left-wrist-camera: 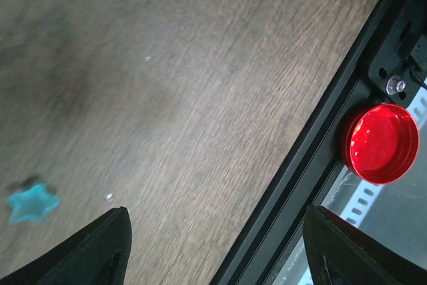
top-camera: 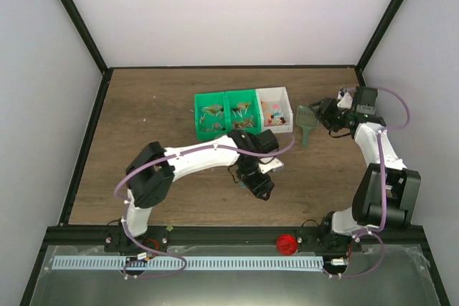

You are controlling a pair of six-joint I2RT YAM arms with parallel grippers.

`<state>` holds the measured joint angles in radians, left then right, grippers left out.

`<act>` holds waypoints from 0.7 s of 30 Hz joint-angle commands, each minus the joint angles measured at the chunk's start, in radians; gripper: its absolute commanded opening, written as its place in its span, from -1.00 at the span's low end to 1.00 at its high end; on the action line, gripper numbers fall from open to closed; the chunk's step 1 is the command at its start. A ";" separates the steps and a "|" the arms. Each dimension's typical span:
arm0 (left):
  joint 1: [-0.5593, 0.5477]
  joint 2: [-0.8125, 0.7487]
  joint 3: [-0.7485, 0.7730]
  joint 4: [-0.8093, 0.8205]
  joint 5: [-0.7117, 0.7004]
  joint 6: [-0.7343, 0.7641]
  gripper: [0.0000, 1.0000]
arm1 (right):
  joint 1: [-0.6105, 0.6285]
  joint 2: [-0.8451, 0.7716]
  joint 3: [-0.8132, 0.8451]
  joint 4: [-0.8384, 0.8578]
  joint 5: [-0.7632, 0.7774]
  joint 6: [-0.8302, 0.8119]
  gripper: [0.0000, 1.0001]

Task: Pack the candies
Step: Pick up the bottle lid at the center of the board.

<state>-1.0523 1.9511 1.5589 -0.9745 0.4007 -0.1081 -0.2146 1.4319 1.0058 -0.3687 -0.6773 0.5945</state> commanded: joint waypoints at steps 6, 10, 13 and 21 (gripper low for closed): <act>-0.066 0.149 0.194 -0.081 0.100 0.105 0.43 | -0.020 0.049 0.091 -0.041 -0.036 -0.033 -0.02; -0.120 0.187 0.229 -0.084 0.091 0.096 0.42 | -0.021 0.077 0.116 -0.056 -0.036 -0.050 -0.02; -0.164 0.218 0.234 -0.084 0.087 0.076 0.39 | -0.021 0.091 0.119 -0.054 -0.037 -0.053 -0.02; -0.246 0.243 0.215 -0.019 0.089 -0.018 0.30 | -0.022 0.107 0.083 -0.037 -0.053 -0.054 -0.02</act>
<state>-1.2858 2.1937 1.7798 -1.0302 0.4767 -0.0772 -0.2268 1.5307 1.0821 -0.4107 -0.7071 0.5575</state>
